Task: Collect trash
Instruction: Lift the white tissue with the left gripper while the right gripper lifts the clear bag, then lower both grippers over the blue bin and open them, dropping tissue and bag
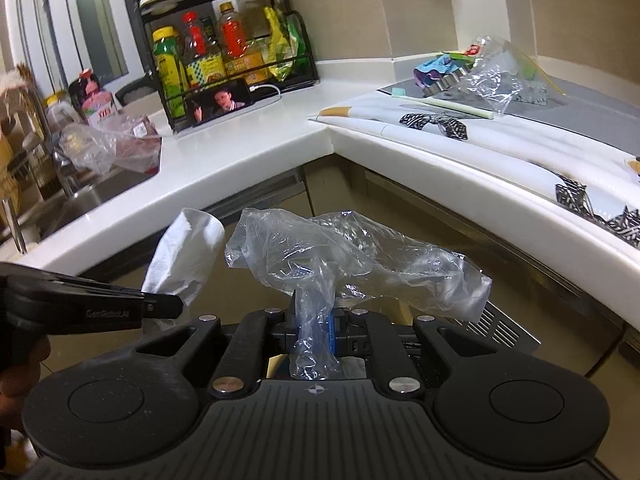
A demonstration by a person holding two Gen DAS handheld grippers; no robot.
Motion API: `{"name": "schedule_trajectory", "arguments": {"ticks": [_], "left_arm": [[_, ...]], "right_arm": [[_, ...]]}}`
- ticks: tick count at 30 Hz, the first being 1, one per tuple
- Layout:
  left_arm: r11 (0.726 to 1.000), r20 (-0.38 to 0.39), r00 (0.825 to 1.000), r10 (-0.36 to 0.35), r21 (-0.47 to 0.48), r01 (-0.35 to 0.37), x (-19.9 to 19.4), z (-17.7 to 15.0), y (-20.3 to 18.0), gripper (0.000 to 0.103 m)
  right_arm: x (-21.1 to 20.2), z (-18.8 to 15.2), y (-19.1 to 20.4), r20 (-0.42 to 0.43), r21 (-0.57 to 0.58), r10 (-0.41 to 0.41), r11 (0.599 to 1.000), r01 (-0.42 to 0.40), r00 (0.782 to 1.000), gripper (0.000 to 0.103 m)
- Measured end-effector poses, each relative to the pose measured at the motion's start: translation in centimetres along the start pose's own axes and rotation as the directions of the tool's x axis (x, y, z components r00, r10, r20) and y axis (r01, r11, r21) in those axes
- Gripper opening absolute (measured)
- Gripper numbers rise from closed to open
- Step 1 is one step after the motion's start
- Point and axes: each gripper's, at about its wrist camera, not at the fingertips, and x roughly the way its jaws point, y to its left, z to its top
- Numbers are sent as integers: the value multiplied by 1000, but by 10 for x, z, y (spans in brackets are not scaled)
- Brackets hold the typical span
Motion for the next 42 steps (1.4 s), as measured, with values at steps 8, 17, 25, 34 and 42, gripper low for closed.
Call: {"name": "schedule_trajectory", "arguments": {"ticks": [8,17,25,34,42], "left_arm": [[1000,-67,997,25,6,-25,31,-1,1,3],[999,-147,989,21,26,-18,76,-2,-6,3],[999,-220,976,13,36,-6,114,-5,-5,3],[998,-310,951,17,57,0,162,-9,-6,3],[997,-376,926,41,70,-16,193,-16,-5,3]], "right_arm": [[29,-8,-7,-74,10,-10,1000,11,997,12],[74,-21,-12,-193,-23,-47,999,43,980,12],[115,-30,-13,-274,-54,-76,997,64,959,12],[169,-46,-11,-394,-99,-103,993,69,913,12],[202,-54,-13,-468,-102,-119,992,80,876,13]]}}
